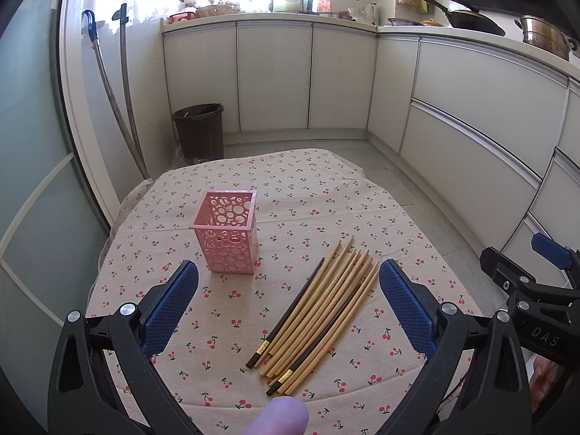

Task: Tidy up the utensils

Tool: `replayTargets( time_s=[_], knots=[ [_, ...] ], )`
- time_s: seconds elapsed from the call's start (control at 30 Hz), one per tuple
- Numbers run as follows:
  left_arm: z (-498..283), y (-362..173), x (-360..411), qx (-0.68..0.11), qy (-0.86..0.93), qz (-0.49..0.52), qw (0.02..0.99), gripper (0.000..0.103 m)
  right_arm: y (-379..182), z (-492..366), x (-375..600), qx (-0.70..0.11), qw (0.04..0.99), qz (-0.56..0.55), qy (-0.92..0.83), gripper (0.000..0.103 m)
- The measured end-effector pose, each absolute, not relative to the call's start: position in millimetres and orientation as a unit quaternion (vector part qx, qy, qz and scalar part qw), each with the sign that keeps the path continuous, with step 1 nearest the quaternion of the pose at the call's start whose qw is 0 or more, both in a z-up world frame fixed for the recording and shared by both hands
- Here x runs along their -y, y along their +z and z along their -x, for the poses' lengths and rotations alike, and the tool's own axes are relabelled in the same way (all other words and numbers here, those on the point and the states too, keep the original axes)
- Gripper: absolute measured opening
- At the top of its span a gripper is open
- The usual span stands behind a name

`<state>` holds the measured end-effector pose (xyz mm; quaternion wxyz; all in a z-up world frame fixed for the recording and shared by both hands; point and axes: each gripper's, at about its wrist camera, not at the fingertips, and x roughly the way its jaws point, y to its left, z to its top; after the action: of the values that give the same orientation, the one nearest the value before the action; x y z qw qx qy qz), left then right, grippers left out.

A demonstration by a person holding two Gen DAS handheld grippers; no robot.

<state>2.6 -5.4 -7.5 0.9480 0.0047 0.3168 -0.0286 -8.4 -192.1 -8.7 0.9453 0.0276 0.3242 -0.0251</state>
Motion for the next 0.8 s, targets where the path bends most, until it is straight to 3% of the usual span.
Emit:
replayTargets(
  time_s=[0.8],
  knots=[
    [-2.3, -9.1, 4.2, -0.320, -0.026, -0.006, 0.947, 0.096, -10.1, 8.2, 192.9, -0.326, 0.944, -0.030, -0.025, 0.098]
  ],
)
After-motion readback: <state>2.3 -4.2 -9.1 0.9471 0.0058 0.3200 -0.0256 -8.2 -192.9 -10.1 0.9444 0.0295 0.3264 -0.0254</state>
